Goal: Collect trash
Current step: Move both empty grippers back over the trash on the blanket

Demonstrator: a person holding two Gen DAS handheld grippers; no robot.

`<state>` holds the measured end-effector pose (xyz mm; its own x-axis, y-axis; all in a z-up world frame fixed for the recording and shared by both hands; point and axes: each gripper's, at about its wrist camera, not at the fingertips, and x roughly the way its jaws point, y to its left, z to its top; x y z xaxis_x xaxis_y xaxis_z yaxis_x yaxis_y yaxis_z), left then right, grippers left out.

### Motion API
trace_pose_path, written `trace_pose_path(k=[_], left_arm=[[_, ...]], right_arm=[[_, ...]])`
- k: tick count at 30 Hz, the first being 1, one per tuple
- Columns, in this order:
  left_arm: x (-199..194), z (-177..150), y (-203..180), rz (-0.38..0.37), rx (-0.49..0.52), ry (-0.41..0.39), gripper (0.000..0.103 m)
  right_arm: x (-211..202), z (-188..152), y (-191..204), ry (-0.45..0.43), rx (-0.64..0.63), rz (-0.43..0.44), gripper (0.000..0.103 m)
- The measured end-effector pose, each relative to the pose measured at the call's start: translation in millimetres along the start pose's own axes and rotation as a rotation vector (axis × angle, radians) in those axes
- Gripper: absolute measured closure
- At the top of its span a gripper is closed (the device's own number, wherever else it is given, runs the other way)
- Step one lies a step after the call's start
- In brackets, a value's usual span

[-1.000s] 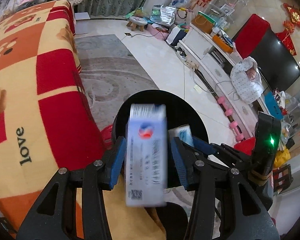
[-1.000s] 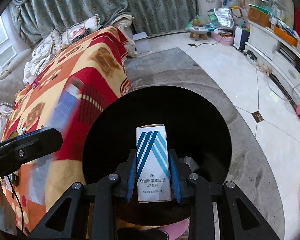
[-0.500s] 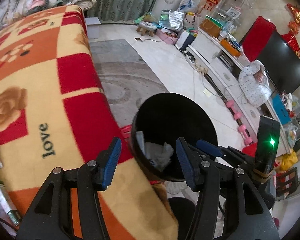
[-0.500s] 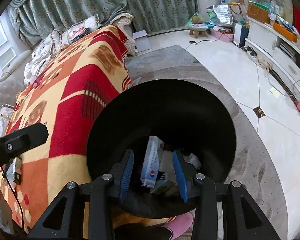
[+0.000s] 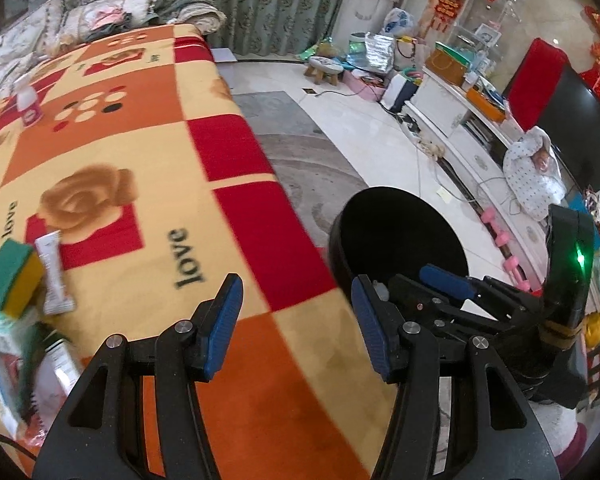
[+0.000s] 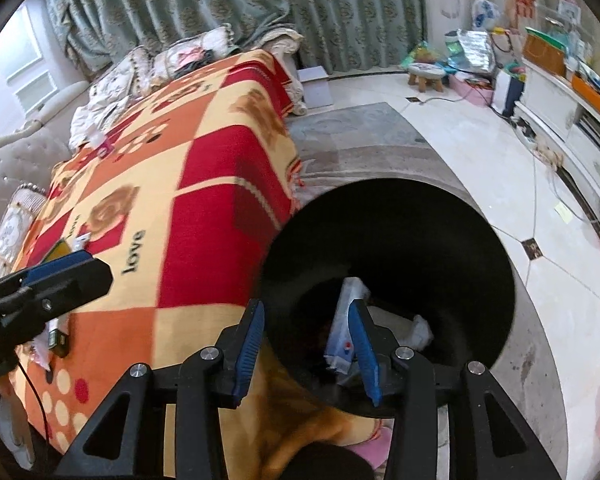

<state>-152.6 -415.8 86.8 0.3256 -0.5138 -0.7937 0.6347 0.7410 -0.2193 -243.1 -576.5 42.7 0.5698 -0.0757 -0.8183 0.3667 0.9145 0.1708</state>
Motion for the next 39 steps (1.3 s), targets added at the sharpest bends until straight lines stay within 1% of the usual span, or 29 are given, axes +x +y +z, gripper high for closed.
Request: trace_pose_path(k=[7,24,31,37,39], left_arm=[[-24,-15,36,0.058,-0.031,-0.008,0.048],[-76,-57,148,0.179,-0.182,-0.01,0.048],[-96,-82,194,0.218,-0.24,0.005,0.048],[-101,-92,208,0.214,-0.236,0.031,0.048],[-108,-98,215,0.218,-0.246,0.027,0.048]], right_arm=[[5,1,45,0.016,-0.064,0.052,0.061],[32,-7,155,0.085,-0.228,0.17,0.06],[40,-15,184,0.12,-0.284,0.201,0.059],[47,-18,195,0.143,-0.309,0.207,0.058],[46,-18,196,0.145,-0.307,0.209,0.058]])
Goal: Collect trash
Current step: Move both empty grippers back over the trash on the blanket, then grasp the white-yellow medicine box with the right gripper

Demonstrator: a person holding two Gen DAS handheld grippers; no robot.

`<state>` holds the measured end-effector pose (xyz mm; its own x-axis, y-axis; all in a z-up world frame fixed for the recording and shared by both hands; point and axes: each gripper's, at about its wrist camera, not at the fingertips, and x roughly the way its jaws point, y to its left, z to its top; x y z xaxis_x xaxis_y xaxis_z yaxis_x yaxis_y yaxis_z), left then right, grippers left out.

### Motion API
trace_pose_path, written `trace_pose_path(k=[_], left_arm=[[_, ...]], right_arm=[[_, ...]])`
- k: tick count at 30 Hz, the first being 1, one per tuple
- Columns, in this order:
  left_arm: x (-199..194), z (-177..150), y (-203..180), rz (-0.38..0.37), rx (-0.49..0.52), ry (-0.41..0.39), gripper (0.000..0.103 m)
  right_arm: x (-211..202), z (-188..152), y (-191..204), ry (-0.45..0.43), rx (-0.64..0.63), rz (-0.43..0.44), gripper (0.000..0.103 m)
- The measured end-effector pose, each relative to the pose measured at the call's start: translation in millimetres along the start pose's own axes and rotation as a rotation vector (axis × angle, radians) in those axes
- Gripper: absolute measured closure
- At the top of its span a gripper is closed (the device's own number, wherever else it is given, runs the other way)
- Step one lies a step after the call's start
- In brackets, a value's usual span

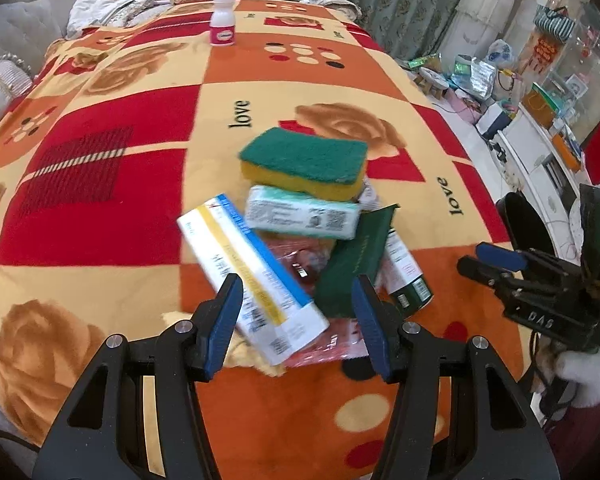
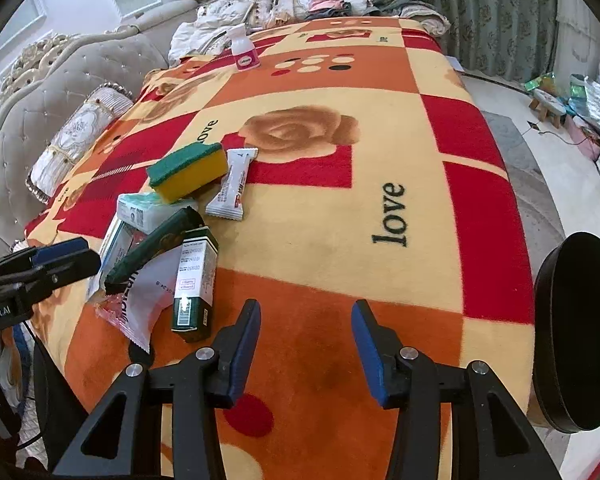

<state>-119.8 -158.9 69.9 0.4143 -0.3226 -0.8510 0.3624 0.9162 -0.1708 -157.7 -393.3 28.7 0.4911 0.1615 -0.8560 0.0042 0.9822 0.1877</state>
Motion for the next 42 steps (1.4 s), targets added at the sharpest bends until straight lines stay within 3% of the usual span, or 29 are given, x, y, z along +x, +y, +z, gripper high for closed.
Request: trace_pose_path(k=[8,13,17,20,30,36,37,39,42], left_arm=[[-12,-30,41,-0.02,-0.065,0.046,0.048],[-9,-43,48,-0.059,-0.09,0.055,0.048],[2,-41,47,-0.088,-0.121,0.055,0.048],[13,-41,47,-0.06,-0.117,0.074,0.048],[11,-42,78,-0.071,-0.204,0.066,0.048],[20,-34,62,-0.072,-0.164,0.045,0.049],[21,-33,60,-0.078,-0.154,0.043,0.052],[23,-32,58,-0.102,-0.138,0.055,0.083],[22,-35,63,-0.105,-0.129,0.066,0.086]], right_arm=[[4,0,7,0.01,-0.023,0.005,0.057],[10,-1,12,0.027,-0.031,0.012,0.057],[12,0,17,0.036,-0.043,0.013,0.056],[12,1,20,0.04,-0.05,0.011,0.056],[10,6,24,0.035,-0.051,0.011,0.055],[10,9,39,0.035,-0.081,0.025,0.054],[10,9,41,0.034,-0.085,0.026,0.054],[7,10,45,0.03,-0.091,0.03,0.054],[1,14,52,0.018,-0.092,0.055,0.054]])
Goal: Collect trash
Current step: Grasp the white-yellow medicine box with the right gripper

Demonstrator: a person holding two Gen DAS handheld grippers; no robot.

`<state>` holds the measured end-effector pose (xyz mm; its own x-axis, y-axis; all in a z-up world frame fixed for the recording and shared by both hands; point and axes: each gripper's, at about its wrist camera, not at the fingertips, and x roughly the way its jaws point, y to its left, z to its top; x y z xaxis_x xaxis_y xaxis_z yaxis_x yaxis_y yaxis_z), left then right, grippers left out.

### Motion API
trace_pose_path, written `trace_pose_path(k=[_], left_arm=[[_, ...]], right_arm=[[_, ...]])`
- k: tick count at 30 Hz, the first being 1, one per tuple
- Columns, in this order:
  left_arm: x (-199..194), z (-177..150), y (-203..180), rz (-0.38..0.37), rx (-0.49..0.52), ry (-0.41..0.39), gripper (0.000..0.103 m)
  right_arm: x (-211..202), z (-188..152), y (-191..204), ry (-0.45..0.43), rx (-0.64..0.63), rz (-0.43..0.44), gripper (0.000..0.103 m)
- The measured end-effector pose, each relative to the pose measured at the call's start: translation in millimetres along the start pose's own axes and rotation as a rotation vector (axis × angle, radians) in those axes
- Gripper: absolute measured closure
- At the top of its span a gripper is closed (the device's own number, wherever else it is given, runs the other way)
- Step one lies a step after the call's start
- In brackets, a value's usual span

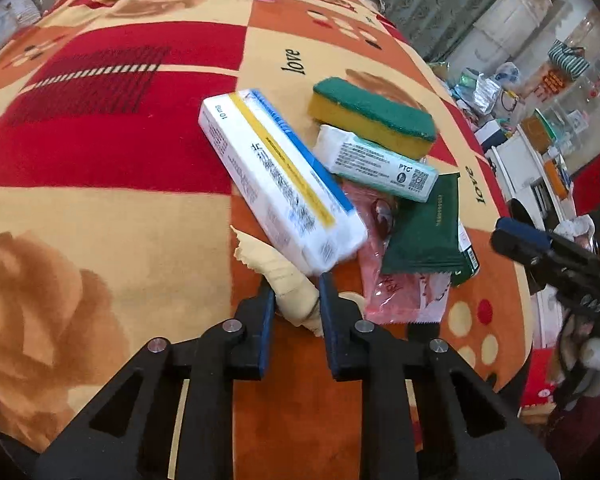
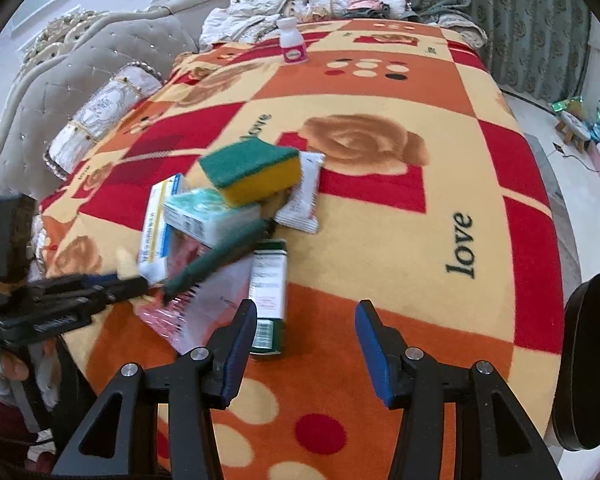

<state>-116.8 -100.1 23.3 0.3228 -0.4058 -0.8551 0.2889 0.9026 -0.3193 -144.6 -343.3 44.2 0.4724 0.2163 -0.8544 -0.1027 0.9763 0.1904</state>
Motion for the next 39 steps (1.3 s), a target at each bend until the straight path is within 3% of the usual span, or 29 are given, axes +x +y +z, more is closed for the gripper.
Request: trace_pose_path(k=[6,13,16,21,36,39], left_arm=[[-28,1,33,0.034,-0.046,-0.038,0.086],[-49,-3,54,0.056,-0.052,-0.056,0.086],[-52,-9,58,0.057,-0.055,-0.057,0.086],[-53,-11,65,0.037,-0.07,-0.063,0.086],[-47,-6,71,0.013,-0.084,-0.04,0.086],[-46,-1,73,0.016,-0.077,-0.036,0.086]], right_arm=[[-8,12,37,-0.009,-0.034,0.199,0.054],[30,26,103,0.051,-0.15,0.276,0.054],[51,31,124,0.09,-0.196,0.259,0.054],[74,41,133,0.085,-0.21,0.141,0.054],[104,74,155,0.06,-0.282,0.078,0.054],[101,73,159,0.058,-0.299,0.121,0.054]])
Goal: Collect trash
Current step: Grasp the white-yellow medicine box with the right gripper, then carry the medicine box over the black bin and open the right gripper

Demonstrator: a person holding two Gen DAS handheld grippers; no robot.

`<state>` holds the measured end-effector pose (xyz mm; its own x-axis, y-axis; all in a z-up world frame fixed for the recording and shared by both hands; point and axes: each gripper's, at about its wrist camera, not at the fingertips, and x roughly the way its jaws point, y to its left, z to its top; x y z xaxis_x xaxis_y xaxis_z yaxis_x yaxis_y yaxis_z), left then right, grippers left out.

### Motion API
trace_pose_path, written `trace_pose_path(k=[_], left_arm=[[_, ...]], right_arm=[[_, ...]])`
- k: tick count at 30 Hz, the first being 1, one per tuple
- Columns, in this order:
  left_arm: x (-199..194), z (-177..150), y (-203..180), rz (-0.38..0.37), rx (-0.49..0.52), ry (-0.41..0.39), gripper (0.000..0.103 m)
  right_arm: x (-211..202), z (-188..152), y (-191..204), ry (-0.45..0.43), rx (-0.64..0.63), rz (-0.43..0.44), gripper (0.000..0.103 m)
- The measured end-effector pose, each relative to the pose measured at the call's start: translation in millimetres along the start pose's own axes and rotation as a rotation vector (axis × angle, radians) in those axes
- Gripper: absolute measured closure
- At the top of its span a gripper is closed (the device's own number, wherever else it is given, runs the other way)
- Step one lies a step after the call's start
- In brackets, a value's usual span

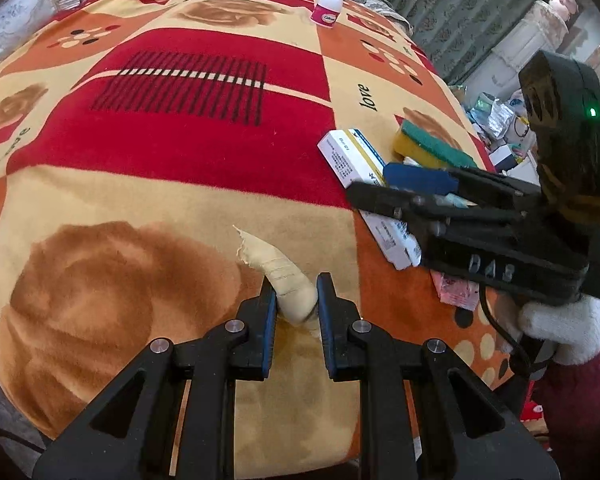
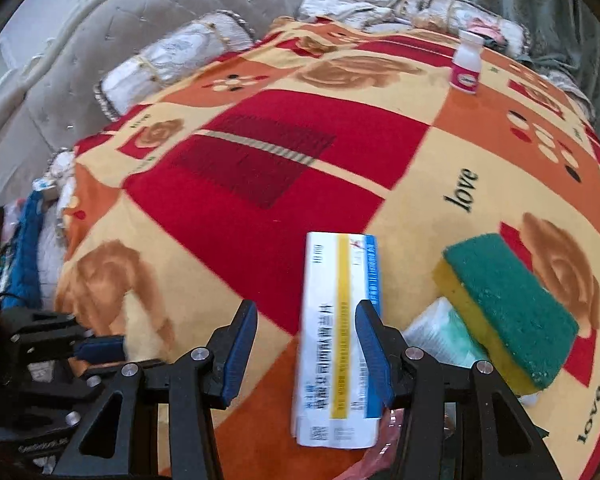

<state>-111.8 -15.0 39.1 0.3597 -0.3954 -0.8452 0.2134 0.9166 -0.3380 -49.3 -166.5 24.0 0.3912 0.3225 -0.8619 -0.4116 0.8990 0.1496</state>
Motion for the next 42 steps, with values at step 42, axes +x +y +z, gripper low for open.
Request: trace_pose_path(k=[42], left_arm=[[-23,8,-100,-0.06,0.173,-0.094,0.086]], right_arm=[[-112,-71,-30,-0.178,0.096,-0.073,0.062]])
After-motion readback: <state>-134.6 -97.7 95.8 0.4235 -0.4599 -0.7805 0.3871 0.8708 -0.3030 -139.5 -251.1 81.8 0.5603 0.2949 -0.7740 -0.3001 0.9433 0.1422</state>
